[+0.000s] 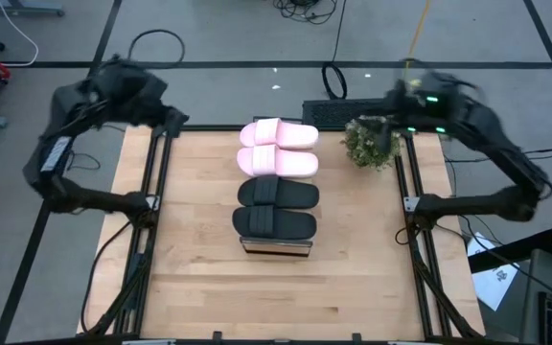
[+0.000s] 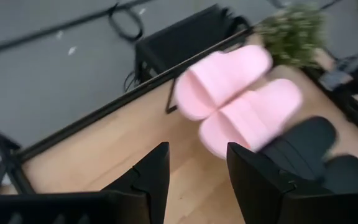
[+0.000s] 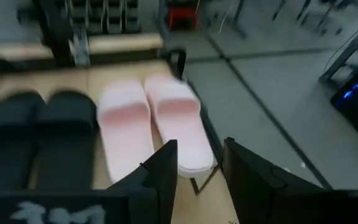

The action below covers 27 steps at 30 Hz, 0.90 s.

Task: Pick and place slides into the shelf
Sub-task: Return to Home Position

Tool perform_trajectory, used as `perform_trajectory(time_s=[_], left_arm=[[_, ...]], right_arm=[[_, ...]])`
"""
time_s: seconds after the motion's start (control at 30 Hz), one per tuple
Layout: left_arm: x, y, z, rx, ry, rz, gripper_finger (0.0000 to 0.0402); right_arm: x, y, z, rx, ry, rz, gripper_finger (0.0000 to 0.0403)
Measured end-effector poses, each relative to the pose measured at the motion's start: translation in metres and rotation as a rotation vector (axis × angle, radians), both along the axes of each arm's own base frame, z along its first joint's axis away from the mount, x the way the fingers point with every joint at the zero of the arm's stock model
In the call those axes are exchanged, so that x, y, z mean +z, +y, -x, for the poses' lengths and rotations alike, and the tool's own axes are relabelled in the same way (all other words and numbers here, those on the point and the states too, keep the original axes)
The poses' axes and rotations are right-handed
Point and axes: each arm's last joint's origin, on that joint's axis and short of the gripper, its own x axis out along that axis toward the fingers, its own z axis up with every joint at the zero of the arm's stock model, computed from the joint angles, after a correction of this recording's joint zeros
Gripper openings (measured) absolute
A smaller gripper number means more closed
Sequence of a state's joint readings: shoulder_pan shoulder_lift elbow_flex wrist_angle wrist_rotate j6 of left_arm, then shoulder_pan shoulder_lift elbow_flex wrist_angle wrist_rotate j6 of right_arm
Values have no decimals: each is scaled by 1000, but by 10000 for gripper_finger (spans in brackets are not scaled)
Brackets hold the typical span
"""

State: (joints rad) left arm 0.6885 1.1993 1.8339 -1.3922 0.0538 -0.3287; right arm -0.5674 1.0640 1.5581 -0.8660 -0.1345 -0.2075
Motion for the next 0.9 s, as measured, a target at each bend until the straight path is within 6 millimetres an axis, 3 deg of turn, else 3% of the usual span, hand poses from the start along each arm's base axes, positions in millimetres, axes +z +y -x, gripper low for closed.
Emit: perform_trajectory(time_s=[0.17,0.33,0.47,0.6,0.73,0.9], left_arm=[[13,-39,27,-89,-93,-70,154],[7,-61,42,-107,-129,-88,154],[-29,-68,33,-155,-129,-111,154],[-76,-77,19,-292,-241,-115,154],[-113,-88,22,-384,-347,-77,154],[-146,-97,32,-402,-507,-117,154]], right_arm=[[13,26,39,-15,-162,-11,116],[2,39,58,-30,-323,-101,116],[-29,46,67,-15,-327,-154,116],[-56,51,68,134,-408,-193,116],[-77,52,66,213,-492,-204,116],[-105,54,68,213,-474,-299,116]])
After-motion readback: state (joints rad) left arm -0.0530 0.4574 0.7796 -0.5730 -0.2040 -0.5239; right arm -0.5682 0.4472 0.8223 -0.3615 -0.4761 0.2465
